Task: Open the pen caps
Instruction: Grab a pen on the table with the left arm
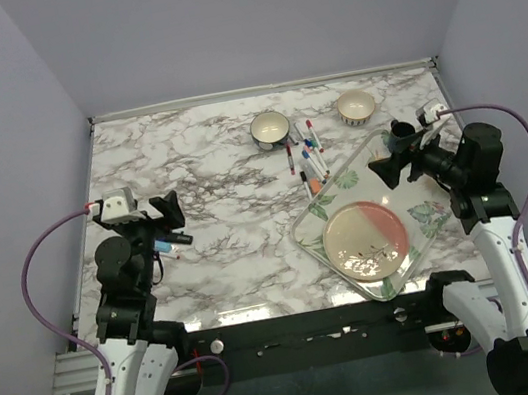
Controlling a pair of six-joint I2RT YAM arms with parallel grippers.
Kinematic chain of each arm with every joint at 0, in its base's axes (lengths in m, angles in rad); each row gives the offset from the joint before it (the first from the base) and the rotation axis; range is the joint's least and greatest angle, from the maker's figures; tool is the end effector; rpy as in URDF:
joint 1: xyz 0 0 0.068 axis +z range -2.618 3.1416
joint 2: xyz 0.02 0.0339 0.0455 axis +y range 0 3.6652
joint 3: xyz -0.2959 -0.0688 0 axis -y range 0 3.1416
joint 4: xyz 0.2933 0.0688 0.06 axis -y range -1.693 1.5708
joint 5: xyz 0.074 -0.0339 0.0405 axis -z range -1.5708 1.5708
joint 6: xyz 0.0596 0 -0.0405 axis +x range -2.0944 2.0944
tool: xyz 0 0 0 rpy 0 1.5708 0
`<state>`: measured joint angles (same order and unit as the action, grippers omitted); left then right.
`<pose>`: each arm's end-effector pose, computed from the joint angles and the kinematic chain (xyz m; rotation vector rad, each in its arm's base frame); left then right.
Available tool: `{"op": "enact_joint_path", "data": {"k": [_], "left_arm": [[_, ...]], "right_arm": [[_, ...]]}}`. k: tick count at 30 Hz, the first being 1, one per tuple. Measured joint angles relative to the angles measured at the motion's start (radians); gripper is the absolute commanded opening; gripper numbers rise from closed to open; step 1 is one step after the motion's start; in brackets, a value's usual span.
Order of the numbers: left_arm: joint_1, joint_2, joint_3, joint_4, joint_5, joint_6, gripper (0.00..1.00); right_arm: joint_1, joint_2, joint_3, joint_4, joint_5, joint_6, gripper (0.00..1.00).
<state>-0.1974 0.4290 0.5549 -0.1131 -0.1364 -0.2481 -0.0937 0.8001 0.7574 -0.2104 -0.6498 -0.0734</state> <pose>0.1657 -0.0249 0.3346 -0.1474 1.5563 -0.2451 0.2294 0.0147 0.3428 -0.4355 1.7422 0.4710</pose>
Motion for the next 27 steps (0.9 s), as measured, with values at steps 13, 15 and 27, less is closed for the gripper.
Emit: {"op": "enact_joint_path", "data": {"k": [13,15,27], "left_arm": [[0.000,0.139,0.015,-0.071,0.032,-0.219,0.99],[0.000,0.183,0.037,-0.125,0.029,-0.274,0.99],[0.000,0.327,0.143,-0.333,-0.138,-0.482,0.99]], "right_arm": [[0.000,-0.003,-0.012,-0.059,-0.252,-0.212,1.00],[0.000,0.011,-0.005,-0.084,-0.262,-0.222,1.00],[0.000,0.067,0.037,-0.159,-0.264,-0.249,1.00]]}}
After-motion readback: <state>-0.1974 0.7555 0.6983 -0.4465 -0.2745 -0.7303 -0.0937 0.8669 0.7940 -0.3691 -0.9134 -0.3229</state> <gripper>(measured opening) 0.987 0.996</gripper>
